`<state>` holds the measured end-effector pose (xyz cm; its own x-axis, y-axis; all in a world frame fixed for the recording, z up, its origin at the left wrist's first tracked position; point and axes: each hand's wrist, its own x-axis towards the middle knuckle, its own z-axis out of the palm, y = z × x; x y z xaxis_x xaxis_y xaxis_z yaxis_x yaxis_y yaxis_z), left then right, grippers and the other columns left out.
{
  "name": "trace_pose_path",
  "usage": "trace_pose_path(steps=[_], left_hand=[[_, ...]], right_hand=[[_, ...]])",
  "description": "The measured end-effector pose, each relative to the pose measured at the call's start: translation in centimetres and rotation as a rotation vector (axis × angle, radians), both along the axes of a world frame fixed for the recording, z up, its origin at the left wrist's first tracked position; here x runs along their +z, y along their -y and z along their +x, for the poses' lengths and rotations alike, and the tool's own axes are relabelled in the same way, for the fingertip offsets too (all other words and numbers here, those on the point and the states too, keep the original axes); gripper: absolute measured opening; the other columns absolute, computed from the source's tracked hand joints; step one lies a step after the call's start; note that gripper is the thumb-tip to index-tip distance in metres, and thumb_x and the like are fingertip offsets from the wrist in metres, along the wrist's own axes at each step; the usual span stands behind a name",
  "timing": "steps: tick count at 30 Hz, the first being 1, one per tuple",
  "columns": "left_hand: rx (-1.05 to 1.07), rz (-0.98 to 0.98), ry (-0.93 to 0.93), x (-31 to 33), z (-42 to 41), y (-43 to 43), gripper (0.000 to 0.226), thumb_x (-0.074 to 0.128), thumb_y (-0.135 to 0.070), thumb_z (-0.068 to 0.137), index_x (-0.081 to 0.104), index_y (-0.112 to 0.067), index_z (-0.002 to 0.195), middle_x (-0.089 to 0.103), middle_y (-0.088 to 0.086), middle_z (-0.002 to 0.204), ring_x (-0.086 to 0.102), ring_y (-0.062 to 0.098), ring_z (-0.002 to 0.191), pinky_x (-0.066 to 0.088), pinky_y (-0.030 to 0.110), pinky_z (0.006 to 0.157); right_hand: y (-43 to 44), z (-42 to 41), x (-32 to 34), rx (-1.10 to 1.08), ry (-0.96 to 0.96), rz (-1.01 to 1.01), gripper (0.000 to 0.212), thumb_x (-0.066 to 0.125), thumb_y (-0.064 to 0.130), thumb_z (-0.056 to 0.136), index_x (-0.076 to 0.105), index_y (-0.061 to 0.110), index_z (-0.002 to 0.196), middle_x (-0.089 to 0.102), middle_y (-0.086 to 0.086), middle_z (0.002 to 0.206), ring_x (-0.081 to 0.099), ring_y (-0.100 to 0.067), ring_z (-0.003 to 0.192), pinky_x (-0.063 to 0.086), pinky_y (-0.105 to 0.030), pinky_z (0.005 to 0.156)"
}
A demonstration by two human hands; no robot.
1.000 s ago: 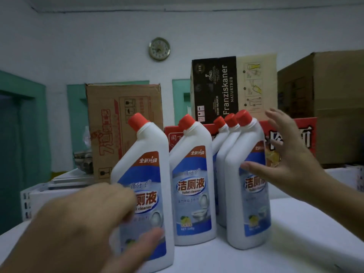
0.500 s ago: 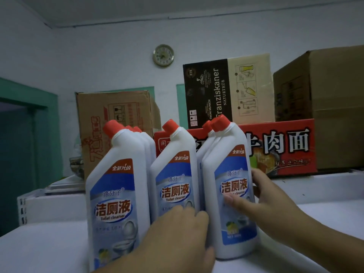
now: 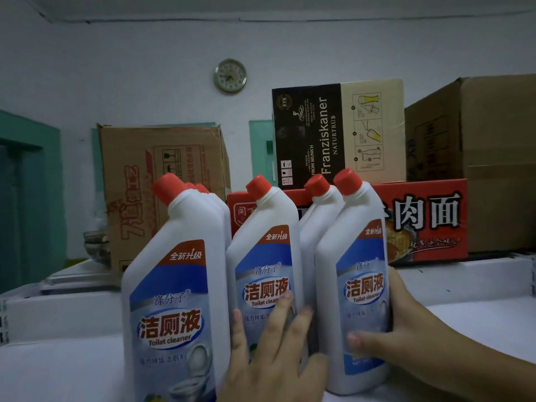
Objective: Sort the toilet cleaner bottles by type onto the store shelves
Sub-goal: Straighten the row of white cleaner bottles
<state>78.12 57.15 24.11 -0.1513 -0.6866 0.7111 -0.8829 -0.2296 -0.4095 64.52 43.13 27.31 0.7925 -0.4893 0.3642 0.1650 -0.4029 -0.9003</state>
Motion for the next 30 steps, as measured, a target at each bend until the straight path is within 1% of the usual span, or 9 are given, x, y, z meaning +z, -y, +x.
trace_pose_path(steps=[3,8,13,16,19,22,25,27,30], left_hand=[[-0.034,-0.086,-0.021,-1.1,0.7,1.0,0.023,0.047,-0.031,0.074,0.059,-0.030,0.055,0.074,-0.004,0.103,0.046,0.024,0.116,0.014,0.058,0.104],[-0.071,-0.251,-0.021,-1.0,-0.2,1.2,0.030,0.042,-0.035,0.080,0.065,-0.034,0.060,0.076,-0.003,0.091,0.059,0.025,0.109,0.038,0.068,0.093],[-0.048,-0.227,-0.152,-1.0,-1.0,1.1,0.042,0.029,-0.039,0.095,0.063,-0.038,0.069,0.076,-0.006,0.095,0.071,0.024,0.098,0.042,0.070,0.067],[-0.018,-0.290,-0.117,-1.6,-0.8,1.4,0.037,0.020,-0.041,0.100,0.051,-0.038,0.080,0.074,-0.007,0.102,0.060,0.025,0.112,0.037,0.069,0.075],[0.002,-0.293,-0.066,-2.6,-0.3,1.7,0.049,0.023,-0.037,0.101,0.062,-0.038,0.071,0.075,-0.007,0.101,0.065,0.027,0.108,0.035,0.067,0.090],[-0.029,-0.288,-0.017,-2.7,-0.5,1.9,0.060,0.019,-0.039,0.101,0.069,-0.036,0.069,0.074,-0.006,0.105,0.070,0.027,0.099,0.035,0.060,0.099],[-0.212,-0.138,-0.106,-1.1,-0.7,0.9,0.034,0.035,-0.043,0.090,0.067,-0.038,0.081,0.074,-0.011,0.104,0.072,0.010,0.089,0.058,0.031,0.074],[-0.270,-0.045,-0.232,0.2,-1.6,0.3,0.020,0.033,-0.046,0.089,0.051,-0.042,0.099,0.068,-0.024,0.102,0.067,-0.010,0.077,0.047,0.002,0.071],[-0.259,0.059,-0.285,0.0,-2.8,1.4,0.014,0.036,-0.048,0.078,0.041,-0.044,0.091,0.061,-0.033,0.082,0.056,-0.019,0.062,0.043,-0.002,0.058]], right_hand=[[-0.3,0.0,0.0,0.035,-0.055,0.011,0.080,0.082,0.011,0.059,0.034,0.044,0.113,0.070,0.023,0.098,0.066,-0.001,0.097,0.055,-0.020,0.071],[-1.1,0.3,-0.4,-0.075,-0.035,-0.050,0.075,0.079,0.021,0.056,0.035,0.039,0.114,0.068,0.024,0.096,0.066,0.001,0.096,0.054,-0.017,0.072],[-1.1,0.0,-0.6,-0.090,-0.020,-0.071,0.070,0.076,0.003,0.067,0.035,0.035,0.115,0.068,0.022,0.098,0.065,0.002,0.098,0.054,-0.016,0.072],[-1.0,0.0,-0.7,-0.113,-0.069,-0.108,0.072,0.078,0.005,0.067,0.034,0.037,0.114,0.067,0.026,0.097,0.064,0.003,0.098,0.053,-0.016,0.073],[-0.9,-0.2,-0.4,-0.121,-0.114,-0.139,0.069,0.078,0.019,0.067,0.033,0.042,0.114,0.065,0.021,0.103,0.062,0.006,0.098,0.053,-0.015,0.073],[-1.1,-0.3,0.5,-0.162,-0.082,-0.119,0.045,0.055,0.043,0.069,0.035,0.041,0.110,0.057,0.021,0.109,0.063,0.006,0.093,0.052,-0.012,0.067],[0.4,-0.4,2.1,-0.268,0.088,-0.122,0.032,0.030,0.045,0.088,0.048,0.028,0.109,0.062,0.011,0.105,0.063,0.003,0.093,0.052,-0.015,0.069],[2.0,-0.6,4.3,-0.329,0.153,-0.054,0.027,0.037,0.032,0.096,0.058,0.017,0.104,0.068,-0.002,0.102,0.066,-0.013,0.097,0.053,-0.027,0.079],[4.2,-0.9,7.3,-0.190,-0.024,-0.085,0.015,0.054,0.014,0.090,0.065,0.019,0.100,0.072,-0.003,0.100,0.069,-0.019,0.094,0.056,-0.032,0.078]])
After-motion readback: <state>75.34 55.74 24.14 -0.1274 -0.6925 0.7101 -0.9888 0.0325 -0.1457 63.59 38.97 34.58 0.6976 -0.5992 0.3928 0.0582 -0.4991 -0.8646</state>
